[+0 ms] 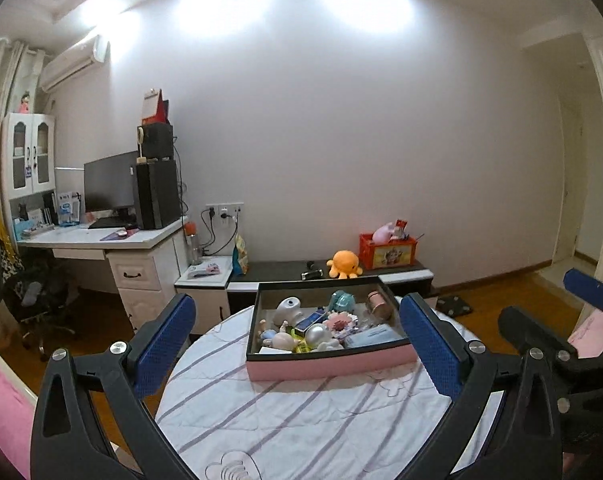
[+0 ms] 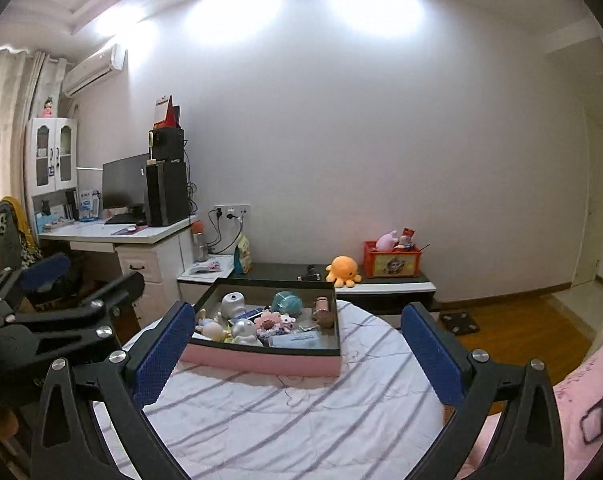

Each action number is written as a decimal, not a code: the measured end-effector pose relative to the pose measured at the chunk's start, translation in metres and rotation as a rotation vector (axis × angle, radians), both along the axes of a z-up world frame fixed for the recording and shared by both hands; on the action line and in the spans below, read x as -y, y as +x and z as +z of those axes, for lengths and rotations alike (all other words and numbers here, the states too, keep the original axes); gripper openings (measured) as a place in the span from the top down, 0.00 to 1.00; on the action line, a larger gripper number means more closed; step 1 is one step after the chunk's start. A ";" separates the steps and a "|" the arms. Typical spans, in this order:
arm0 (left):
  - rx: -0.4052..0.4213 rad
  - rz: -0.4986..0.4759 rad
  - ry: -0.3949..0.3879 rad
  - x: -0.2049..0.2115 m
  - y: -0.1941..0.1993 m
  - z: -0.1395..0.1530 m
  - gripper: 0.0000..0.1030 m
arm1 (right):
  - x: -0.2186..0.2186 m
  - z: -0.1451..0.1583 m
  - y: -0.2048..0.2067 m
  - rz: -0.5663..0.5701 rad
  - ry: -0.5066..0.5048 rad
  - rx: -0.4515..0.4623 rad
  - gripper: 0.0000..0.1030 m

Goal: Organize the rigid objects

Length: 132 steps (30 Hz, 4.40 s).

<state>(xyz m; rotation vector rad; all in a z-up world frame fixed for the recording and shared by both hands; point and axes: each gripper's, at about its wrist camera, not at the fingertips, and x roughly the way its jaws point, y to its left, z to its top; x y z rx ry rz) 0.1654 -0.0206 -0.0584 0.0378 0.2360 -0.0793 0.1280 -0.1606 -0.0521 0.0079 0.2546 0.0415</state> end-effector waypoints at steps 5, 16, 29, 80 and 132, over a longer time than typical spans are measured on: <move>0.051 0.014 -0.021 -0.005 -0.035 0.013 0.00 | -0.003 0.011 -0.031 0.002 0.006 0.042 0.00; 0.167 0.037 0.007 -0.008 -0.107 0.040 0.00 | -0.008 0.036 -0.092 0.004 0.000 0.133 0.00; 0.250 0.047 0.017 -0.014 -0.142 0.060 0.00 | -0.018 0.054 -0.124 -0.027 -0.004 0.199 0.00; 0.224 0.055 0.027 -0.026 -0.136 0.051 0.00 | -0.034 0.049 -0.125 -0.085 -0.025 0.186 0.00; 0.229 0.066 0.035 -0.031 -0.136 0.053 0.00 | -0.038 0.051 -0.127 -0.088 -0.027 0.182 0.00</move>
